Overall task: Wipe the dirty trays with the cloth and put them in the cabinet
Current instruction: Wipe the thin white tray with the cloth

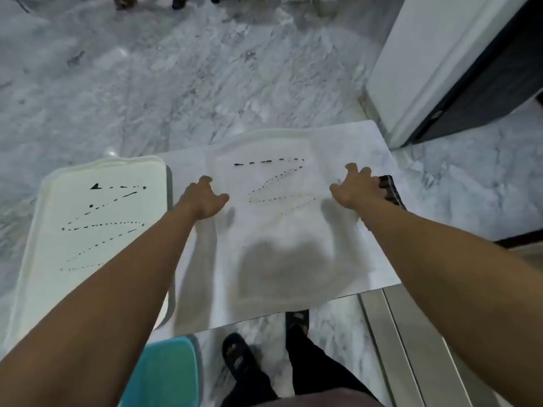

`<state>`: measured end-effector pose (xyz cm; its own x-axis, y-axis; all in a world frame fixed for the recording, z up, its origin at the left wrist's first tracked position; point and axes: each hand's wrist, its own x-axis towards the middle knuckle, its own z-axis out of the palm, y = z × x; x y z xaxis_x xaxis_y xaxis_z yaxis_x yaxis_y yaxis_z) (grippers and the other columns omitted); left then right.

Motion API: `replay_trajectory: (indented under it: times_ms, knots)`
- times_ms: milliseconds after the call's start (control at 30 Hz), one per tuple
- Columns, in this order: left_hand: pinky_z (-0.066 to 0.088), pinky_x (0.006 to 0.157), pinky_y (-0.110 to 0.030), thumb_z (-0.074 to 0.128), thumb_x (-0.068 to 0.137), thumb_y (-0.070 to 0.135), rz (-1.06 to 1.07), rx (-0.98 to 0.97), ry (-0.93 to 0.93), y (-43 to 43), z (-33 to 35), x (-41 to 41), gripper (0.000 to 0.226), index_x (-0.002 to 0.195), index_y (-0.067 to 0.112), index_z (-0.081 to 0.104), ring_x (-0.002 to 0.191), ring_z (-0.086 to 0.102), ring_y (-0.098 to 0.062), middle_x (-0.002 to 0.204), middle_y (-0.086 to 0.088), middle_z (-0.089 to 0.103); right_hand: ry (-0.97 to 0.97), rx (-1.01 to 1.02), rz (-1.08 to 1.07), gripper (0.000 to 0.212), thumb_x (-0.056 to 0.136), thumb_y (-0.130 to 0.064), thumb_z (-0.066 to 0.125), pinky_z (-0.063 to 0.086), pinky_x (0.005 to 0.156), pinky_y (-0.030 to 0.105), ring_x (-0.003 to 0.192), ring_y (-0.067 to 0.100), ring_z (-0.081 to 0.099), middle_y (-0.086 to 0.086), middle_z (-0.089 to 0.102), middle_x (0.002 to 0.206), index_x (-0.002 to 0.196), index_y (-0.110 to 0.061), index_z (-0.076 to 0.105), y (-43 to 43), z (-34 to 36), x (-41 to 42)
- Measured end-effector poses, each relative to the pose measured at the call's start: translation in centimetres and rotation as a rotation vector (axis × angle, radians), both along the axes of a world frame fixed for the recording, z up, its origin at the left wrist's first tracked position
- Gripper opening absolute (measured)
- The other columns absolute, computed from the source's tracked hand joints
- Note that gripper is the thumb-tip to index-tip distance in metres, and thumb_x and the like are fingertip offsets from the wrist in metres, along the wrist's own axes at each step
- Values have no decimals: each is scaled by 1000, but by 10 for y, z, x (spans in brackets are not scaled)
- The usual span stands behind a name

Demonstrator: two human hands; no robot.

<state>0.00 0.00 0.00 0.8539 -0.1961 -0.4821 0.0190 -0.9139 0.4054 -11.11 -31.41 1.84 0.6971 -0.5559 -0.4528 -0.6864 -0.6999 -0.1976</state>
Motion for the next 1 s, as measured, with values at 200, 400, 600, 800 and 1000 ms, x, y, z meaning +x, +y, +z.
replay_trajectory:
  times_ms: [200, 400, 600, 800, 1000]
  knots:
    - [53, 90, -46, 60, 93, 45, 284, 32, 216, -18, -42, 17, 86, 155, 5, 17, 127, 48, -41, 152, -20, 37, 147, 35, -347, 75, 96, -34, 53, 22, 115, 66, 147, 50, 6, 13, -3, 164, 157, -30, 10, -53, -41, 9]
    - [60, 78, -46, 55, 93, 30, 387, 54, 209, -25, -66, 24, 54, 134, -3, 44, 103, 61, -42, 126, -24, 56, 195, 46, -439, 69, 103, -51, 36, 16, 115, 71, 147, 54, 4, 13, -8, 167, 159, -42, -4, -76, -83, 10]
    - [50, 91, -47, 41, 103, 32, 367, 66, 34, -24, -82, 13, 42, 130, 0, 38, 108, 56, -48, 124, -29, 54, 97, -137, -336, 80, 90, -80, 18, 15, 111, 71, 142, 48, 17, 16, 8, 162, 157, -43, -2, -71, -112, -14]
    - [51, 80, -49, 35, 105, 39, 320, 21, -152, -21, -94, -3, 38, 119, 4, 39, 89, 61, -46, 97, -26, 61, -172, -295, -170, 63, 99, -62, 35, 42, 76, 49, 105, 46, 53, 26, 44, 125, 139, -13, 35, -79, -127, -24]
    - [49, 75, -46, 32, 105, 41, 332, -1, -200, -22, -91, -8, 38, 122, 8, 38, 89, 60, -47, 98, -27, 62, -496, -118, -368, 52, 100, -57, 44, 45, 82, 45, 106, 42, 60, 21, 59, 121, 127, -12, 47, -79, -95, 29]
